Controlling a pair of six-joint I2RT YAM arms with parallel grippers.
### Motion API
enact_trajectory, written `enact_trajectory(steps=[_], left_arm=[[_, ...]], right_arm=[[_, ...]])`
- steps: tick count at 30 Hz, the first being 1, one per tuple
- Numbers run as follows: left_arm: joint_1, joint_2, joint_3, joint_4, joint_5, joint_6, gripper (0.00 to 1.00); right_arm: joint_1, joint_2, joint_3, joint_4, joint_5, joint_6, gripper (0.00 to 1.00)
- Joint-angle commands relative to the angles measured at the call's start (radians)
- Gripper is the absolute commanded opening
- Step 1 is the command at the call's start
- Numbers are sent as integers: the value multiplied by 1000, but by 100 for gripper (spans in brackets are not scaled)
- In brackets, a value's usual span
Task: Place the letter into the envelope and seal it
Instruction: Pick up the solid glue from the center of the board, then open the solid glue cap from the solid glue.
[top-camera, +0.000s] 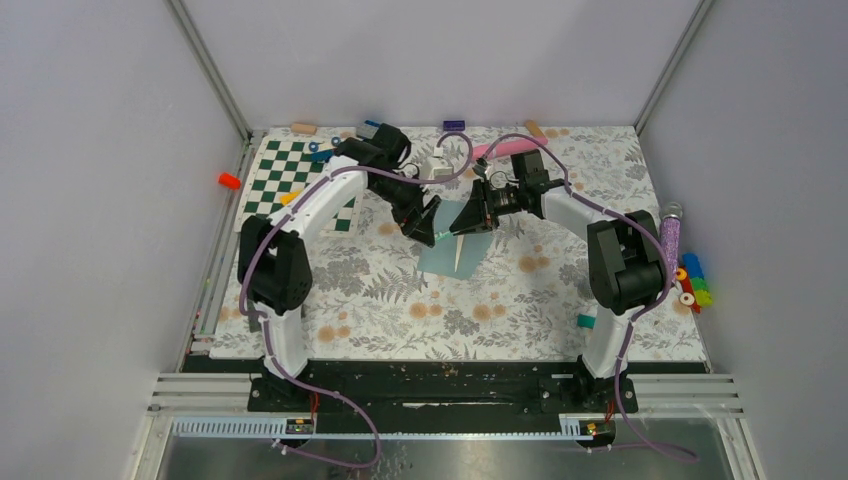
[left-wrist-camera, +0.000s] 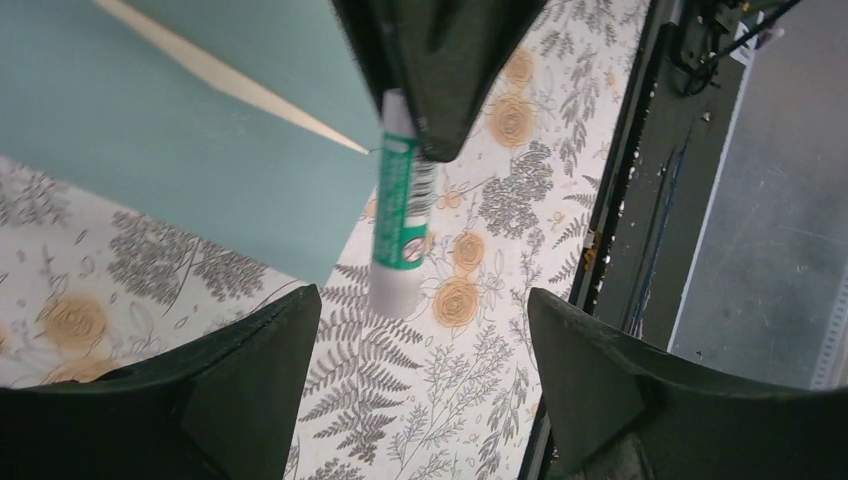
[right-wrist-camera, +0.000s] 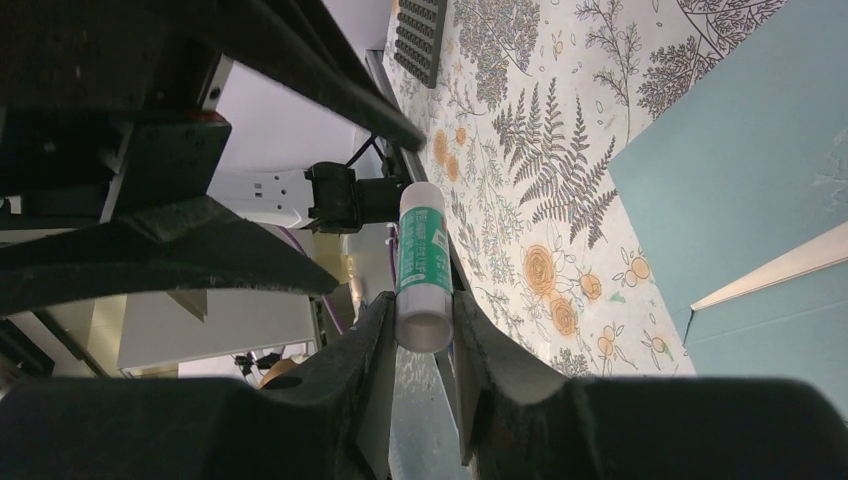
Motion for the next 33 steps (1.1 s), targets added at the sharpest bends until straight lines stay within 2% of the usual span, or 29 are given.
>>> enact_trajectory(steps=[1, 4, 11, 16, 20, 25, 31, 33], left_arm=[[-22, -1, -13, -6, 74, 47, 75], [-39, 4, -13, -6, 66, 53, 69], [-45, 26, -13, -5, 17, 51, 68], [-46, 28, -21, -4, 17, 55, 57], [-46, 26, -19, -4, 21, 60, 40], [-46, 25, -20, -3, 19, 61, 1], [-34, -7, -75, -4, 7, 87, 0], [-15, -21, -107, 3, 8, 90, 0]], right_arm=[[-4, -9, 43, 5, -42, 9, 11], [-5, -10, 43, 5, -45, 10, 11], [-16, -14, 8, 125, -75, 105, 11], [-19, -10, 8, 125, -72, 107, 9], [-21, -5, 8, 125, -70, 108, 9], [-25, -5, 8, 125, -66, 106, 9], [-54, -10, 5, 132, -64, 118, 7], [-76, -16, -12, 198, -69, 160, 5]])
